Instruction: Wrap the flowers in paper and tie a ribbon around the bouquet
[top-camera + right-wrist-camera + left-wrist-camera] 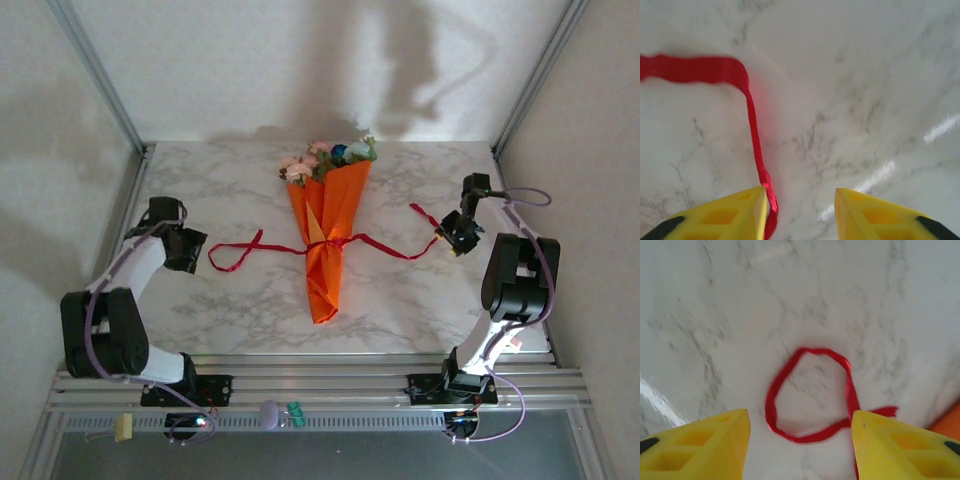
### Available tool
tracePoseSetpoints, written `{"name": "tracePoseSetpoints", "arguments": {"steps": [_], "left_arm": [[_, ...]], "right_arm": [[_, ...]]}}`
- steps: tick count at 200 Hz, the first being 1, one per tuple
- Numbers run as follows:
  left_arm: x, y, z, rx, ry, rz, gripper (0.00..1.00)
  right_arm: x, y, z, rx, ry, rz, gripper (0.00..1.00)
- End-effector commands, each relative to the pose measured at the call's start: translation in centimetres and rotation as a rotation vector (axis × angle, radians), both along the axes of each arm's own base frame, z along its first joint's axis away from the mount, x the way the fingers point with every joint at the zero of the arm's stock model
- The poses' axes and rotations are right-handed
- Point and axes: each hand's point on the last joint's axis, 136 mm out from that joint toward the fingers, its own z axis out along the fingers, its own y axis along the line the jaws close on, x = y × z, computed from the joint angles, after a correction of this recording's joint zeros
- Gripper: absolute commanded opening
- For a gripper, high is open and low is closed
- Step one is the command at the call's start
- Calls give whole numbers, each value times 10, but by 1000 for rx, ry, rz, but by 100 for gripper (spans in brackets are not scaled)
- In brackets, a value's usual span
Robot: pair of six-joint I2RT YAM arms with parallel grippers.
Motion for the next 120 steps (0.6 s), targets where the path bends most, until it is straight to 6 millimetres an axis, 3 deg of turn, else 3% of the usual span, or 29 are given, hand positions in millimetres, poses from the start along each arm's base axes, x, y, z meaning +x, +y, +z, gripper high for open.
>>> {"name": "tracePoseSetpoints", "arguments": {"steps": [1,17,33,53,79,120], "left_arm": [[-9,-25,24,-62,-66,134,60],[-1,-80,25,-209,-120,98,62],[5,-136,20,-356,-147,55,62],[19,-184,16,-485,-177,31,62],[39,-209,2,-500,-164,-4,62],[38,-218,-33,-519,-90,13,60]], "right_arm": [[-12,11,28,10,-31,-87,45],[-18,39,36,73,-49,-115,49],[-19,83,37,207,-82,-162,52],[-14,137,36,347,-95,-193,55],[-3,187,26,454,-68,-212,56],[7,220,1,568,-6,-312,57]]}}
